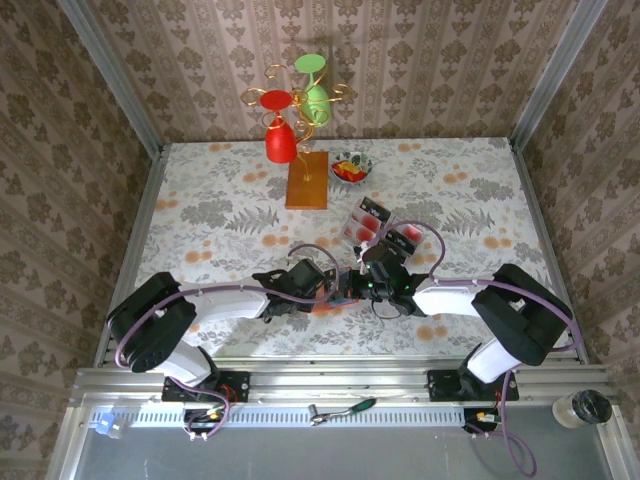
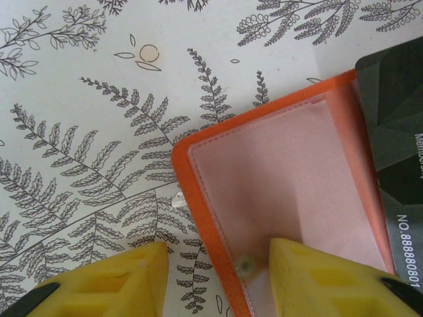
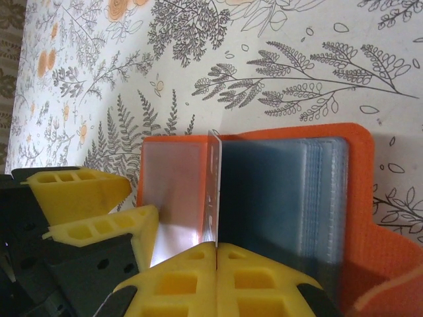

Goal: Put the credit cards into the card holder

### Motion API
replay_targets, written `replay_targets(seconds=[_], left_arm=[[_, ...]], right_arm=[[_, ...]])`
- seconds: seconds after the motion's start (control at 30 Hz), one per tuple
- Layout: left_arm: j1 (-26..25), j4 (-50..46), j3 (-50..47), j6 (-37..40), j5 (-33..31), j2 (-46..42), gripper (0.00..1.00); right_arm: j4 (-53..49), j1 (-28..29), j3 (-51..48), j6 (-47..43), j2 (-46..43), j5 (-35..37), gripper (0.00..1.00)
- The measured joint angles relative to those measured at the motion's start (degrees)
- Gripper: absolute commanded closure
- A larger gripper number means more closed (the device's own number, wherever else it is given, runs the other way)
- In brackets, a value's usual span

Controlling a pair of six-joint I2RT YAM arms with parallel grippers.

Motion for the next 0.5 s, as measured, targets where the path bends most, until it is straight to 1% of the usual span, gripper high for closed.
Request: replay_targets(seconds=[0.5], left_arm=[[0.00,-0.22,0.11,0.00,0.00,0.00,0.55]], right_arm=[[1.84,0.00,0.00,0.04,1.75,-1.53,1.00]])
